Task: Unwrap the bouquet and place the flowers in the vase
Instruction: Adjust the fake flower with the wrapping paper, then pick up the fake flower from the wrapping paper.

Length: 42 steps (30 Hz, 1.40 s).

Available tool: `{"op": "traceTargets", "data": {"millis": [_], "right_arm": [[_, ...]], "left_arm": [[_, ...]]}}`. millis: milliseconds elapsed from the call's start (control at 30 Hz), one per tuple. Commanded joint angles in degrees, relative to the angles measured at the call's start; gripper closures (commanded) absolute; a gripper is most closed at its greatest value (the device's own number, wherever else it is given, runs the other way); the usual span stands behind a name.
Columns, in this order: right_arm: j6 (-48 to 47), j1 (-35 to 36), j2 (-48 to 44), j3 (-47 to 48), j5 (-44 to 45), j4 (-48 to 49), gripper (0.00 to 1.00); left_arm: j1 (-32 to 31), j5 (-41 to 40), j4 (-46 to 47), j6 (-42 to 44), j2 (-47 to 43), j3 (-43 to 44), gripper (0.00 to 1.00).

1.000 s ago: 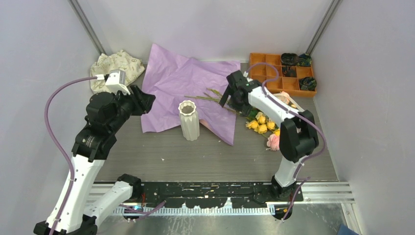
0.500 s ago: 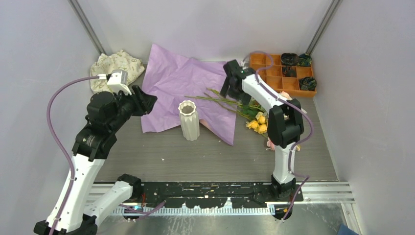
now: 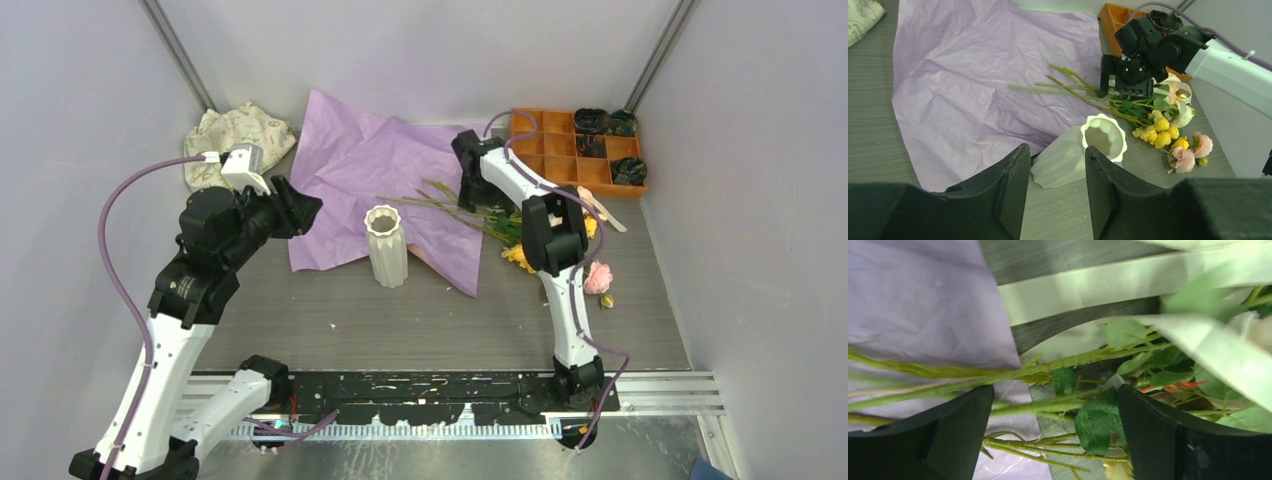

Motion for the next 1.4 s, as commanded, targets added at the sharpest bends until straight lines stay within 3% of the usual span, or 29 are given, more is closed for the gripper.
{"op": "traceTargets", "data": {"millis": [0,367,500,633,800,1000,1167,1367], "right_arm": [[-2.57,-1.31,-3.38,-3.61,-3.27,4.6,0.0],[-10.84,-3.21,-12.95,-27.97,-30.07,15.87,0.0],[-10.37,-1.79,-16.91,-37.53,-32.14,19.51,0.01],[-10.36,-0.54,-19.51,-42.74,-32.05,18.9,0.12],[-8.78,0.3,-28.19,-49.02,-28.23,18.33,0.1],[-1.75,0.17,-34.68,-43.86,-20.59,18.36,0.03],[10.59,0.21,-27.29,-33.99,-19.22,19.32,0.07],[15.37,0.21,-17.03,-25.21,-16.97,17.06,0.09]], "left_arm": [[-0.28,1.05,0.78,0.15,0.08,0.65,0.54],[-0.26,0.28,0.52,0.5,-0.39,-0.14,0.54],[-0.26,0.68,0.61,0.05,-0.29,-0.35,0.55],[-0.21,0.87,0.9,-0.37,-0.47,-0.36,0.55],[-0.29,0.8,0.59,-0.45,-0.75,-0.44,0.54],[-0.2,2.39,1.92,-1.54,-0.19,-0.5,0.55],[-0.2,2.54,1.9,-1.6,-0.42,-0.13,0.55],[-0.23,1.14,0.18,-0.05,-2.12,0.61,0.54]]}}
